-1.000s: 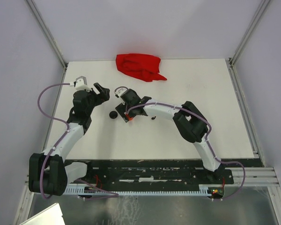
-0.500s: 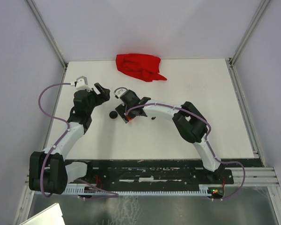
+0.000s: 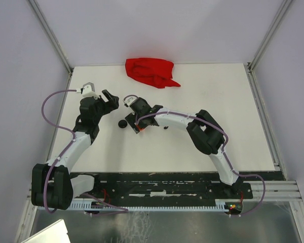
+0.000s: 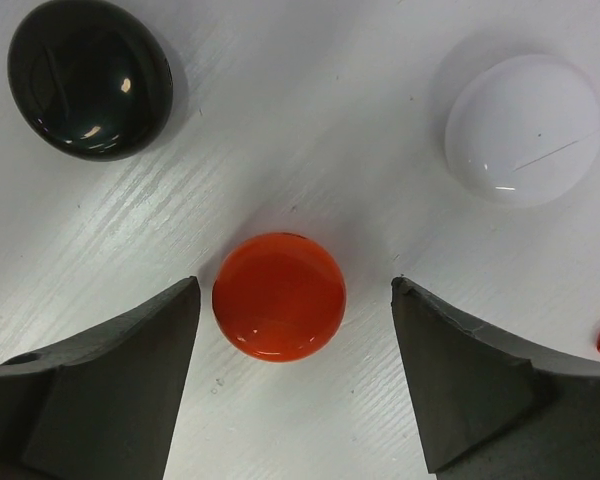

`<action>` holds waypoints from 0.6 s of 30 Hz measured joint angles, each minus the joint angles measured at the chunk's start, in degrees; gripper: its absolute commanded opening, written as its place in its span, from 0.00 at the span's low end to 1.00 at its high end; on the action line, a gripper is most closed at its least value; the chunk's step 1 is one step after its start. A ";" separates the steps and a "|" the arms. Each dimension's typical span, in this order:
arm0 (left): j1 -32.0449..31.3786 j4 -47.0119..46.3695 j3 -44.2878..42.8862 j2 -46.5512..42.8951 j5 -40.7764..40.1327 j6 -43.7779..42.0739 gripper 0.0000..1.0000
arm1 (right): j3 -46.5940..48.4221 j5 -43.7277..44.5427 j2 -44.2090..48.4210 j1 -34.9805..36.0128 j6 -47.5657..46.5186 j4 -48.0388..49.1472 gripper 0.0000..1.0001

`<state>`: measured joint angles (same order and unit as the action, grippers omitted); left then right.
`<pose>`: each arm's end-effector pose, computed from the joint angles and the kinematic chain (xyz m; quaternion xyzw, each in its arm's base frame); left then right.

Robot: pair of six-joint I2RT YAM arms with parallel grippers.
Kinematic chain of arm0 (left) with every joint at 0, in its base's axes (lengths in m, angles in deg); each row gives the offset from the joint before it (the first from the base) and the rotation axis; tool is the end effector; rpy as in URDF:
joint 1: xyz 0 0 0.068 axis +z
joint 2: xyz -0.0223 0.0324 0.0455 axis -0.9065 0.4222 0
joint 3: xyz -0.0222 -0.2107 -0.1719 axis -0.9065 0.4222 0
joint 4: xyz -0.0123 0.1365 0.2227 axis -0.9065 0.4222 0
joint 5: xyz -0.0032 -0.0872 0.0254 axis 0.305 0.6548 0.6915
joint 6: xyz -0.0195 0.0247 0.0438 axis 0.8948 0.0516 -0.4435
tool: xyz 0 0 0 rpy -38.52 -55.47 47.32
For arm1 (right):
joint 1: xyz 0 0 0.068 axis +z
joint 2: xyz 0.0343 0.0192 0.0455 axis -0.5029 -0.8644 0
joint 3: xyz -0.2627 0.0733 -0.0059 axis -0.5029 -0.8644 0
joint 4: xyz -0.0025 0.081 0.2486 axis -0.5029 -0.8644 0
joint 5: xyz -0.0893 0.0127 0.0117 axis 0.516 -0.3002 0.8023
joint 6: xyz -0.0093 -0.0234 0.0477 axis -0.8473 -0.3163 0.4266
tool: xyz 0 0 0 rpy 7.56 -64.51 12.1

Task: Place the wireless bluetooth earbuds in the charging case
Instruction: Pick up the charging case at the center of the board.

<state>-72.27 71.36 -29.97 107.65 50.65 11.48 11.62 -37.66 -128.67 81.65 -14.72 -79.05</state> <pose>0.2634 -0.0326 0.2594 -0.1494 0.7807 -0.1729 0.5817 0.3070 0.3786 0.1613 -0.3237 0.8891 0.1130 0.3032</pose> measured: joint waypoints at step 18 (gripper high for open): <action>0.00 0.85 0.00 0.00 -0.37 0.00 0.91 | 0.00 -1.46 0.00 0.20 0.15 -0.22 0.69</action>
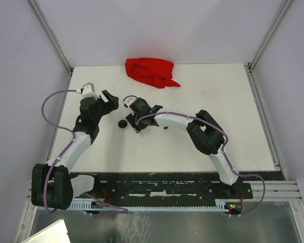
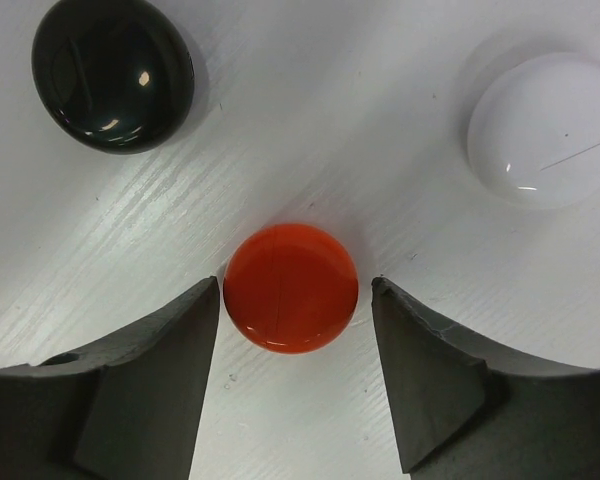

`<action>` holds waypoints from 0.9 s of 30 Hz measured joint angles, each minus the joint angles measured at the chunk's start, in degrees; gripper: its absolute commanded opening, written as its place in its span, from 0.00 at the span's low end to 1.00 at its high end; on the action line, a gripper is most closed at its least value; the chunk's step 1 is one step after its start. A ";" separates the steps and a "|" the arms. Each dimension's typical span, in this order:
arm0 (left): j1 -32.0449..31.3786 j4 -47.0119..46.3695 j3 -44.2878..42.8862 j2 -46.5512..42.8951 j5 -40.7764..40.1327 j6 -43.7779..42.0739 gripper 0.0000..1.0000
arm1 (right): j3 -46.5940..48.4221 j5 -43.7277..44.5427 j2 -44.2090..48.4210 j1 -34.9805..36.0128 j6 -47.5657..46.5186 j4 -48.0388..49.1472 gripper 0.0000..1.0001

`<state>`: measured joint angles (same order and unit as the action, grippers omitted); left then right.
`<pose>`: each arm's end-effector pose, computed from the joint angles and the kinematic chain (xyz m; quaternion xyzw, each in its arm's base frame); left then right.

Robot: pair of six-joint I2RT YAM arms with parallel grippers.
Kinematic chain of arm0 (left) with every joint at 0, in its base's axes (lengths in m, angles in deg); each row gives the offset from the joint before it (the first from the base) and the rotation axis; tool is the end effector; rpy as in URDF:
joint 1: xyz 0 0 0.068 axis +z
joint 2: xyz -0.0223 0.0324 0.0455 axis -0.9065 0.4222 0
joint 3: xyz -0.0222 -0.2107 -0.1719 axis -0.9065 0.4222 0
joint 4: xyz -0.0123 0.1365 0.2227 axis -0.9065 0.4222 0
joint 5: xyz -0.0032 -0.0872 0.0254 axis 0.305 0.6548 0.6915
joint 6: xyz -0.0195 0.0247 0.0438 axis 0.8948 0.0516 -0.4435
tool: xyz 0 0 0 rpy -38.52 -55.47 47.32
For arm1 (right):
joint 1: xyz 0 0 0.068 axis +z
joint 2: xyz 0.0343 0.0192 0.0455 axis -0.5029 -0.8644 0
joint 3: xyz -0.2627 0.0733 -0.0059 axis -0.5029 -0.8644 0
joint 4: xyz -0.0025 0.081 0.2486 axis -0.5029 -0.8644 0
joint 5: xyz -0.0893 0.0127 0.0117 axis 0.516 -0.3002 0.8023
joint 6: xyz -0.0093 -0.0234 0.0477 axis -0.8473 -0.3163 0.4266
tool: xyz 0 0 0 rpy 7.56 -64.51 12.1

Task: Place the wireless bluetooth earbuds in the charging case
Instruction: Pick up the charging case at the center of the board.

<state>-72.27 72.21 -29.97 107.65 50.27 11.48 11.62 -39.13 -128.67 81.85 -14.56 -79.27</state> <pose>0.2630 -0.0323 0.2578 -0.1521 0.7847 -0.1685 0.5768 0.3048 0.3800 0.1610 -0.3283 0.8886 0.1236 0.2954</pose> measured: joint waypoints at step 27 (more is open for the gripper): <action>0.00 0.63 0.00 -0.20 -1.07 0.00 0.91 | -0.20 2.89 0.00 0.31 0.44 -0.13 0.18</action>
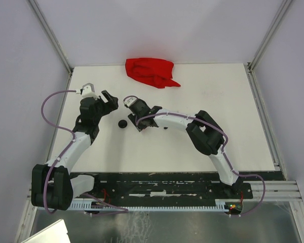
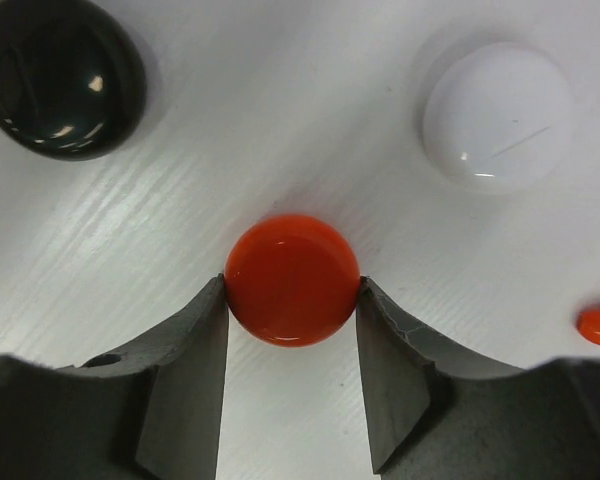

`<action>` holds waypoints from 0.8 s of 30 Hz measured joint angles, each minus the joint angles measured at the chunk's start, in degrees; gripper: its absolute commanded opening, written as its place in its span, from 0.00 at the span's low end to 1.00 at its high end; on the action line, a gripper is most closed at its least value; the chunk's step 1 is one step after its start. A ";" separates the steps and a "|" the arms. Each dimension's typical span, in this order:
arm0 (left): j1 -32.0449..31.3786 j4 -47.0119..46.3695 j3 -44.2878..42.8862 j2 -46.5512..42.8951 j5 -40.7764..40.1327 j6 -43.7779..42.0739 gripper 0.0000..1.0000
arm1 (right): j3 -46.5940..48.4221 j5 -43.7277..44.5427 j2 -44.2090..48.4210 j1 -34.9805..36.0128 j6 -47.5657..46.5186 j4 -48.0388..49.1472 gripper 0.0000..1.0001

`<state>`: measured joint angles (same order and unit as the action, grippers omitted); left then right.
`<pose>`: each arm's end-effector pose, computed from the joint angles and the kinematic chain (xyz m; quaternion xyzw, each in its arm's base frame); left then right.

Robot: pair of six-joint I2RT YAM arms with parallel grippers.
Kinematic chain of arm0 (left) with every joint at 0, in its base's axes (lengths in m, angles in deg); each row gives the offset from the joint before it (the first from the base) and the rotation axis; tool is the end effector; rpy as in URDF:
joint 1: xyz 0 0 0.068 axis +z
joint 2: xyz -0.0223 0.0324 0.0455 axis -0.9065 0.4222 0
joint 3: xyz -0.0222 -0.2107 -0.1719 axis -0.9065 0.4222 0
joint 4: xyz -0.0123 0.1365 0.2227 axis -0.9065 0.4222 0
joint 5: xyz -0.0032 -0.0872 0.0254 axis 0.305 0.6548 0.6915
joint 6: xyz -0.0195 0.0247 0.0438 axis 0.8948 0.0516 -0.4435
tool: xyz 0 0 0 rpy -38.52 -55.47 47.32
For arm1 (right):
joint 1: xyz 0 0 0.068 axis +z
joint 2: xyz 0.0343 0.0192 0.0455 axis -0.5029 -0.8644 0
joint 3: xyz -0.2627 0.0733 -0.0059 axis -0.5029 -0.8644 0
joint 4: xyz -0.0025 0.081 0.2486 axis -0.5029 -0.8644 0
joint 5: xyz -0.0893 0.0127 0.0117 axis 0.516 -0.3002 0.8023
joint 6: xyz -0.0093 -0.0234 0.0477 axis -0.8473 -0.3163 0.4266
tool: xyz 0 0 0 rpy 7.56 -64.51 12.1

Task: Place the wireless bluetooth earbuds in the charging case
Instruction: Pick up the charging case at the center of the board.

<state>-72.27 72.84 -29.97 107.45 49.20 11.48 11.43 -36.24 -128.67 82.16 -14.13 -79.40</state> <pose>0.2622 -0.0316 0.2575 -0.1579 0.7858 -0.1604 0.5761 0.3036 0.3799 0.1600 -0.3199 0.8913 0.1033 0.3042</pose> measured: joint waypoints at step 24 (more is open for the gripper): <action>0.81 11.02 -2.80 -6.99 -10.58 0.00 0.92 | -4.15 41.11 -2.01 7.21 -17.16 2.01 0.05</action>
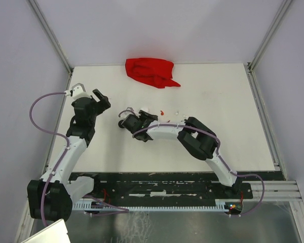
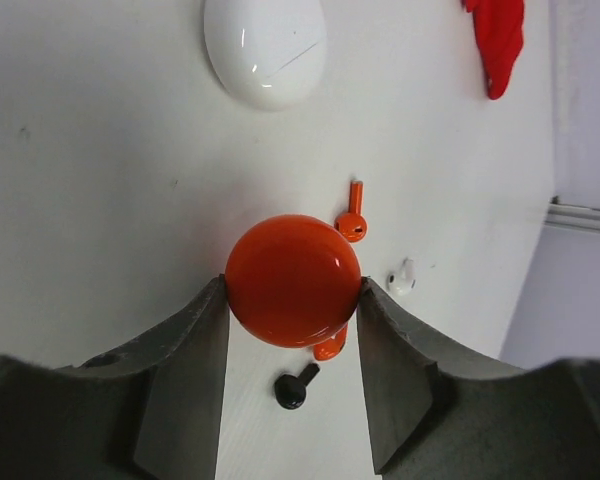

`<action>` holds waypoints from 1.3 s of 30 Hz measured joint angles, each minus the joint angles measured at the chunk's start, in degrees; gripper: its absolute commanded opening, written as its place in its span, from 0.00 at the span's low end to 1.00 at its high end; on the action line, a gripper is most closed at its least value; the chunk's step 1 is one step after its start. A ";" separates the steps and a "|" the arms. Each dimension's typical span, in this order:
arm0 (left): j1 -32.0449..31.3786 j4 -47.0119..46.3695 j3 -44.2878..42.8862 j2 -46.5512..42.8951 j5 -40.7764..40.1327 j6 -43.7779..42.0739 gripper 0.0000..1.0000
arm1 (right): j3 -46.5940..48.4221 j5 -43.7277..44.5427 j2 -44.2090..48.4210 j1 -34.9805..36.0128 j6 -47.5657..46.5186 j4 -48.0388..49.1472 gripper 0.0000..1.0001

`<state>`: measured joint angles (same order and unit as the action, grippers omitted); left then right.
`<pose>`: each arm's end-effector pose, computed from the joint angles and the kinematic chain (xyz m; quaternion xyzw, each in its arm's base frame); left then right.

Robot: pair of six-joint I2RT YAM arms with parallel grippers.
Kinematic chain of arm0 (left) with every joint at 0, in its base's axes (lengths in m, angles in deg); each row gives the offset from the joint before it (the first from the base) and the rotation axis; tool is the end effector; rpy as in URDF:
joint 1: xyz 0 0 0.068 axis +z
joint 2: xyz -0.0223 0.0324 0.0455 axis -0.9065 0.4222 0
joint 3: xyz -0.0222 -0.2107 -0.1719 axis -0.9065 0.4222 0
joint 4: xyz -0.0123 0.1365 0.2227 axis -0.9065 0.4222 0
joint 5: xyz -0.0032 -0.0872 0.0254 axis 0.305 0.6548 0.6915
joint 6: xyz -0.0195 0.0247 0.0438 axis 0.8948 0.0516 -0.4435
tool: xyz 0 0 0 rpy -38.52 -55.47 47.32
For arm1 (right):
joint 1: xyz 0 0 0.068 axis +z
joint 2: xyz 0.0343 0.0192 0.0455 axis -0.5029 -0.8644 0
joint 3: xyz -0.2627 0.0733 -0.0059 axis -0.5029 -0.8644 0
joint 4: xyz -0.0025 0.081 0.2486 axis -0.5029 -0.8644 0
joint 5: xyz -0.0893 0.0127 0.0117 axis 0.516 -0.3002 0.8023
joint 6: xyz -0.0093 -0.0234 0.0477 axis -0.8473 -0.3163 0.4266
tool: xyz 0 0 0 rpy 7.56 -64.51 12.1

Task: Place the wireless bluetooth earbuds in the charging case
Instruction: Pick up the charging case at the center of the board.

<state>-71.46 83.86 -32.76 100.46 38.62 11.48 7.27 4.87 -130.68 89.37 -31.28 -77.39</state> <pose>0.2411 -0.0189 0.2834 -0.2167 0.7757 -0.0814 0.5871 0.2646 0.3907 0.1344 -0.3812 0.7936 -0.2485 0.4039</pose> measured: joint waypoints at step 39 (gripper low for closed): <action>1.62 2.23 -0.33 -1.09 -1.07 0.00 0.93 | 0.92 17.70 -7.13 6.08 -15.91 4.72 0.18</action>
<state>-69.84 86.09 -33.09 99.37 37.55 11.48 8.19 22.57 -137.81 95.44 -47.20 -72.67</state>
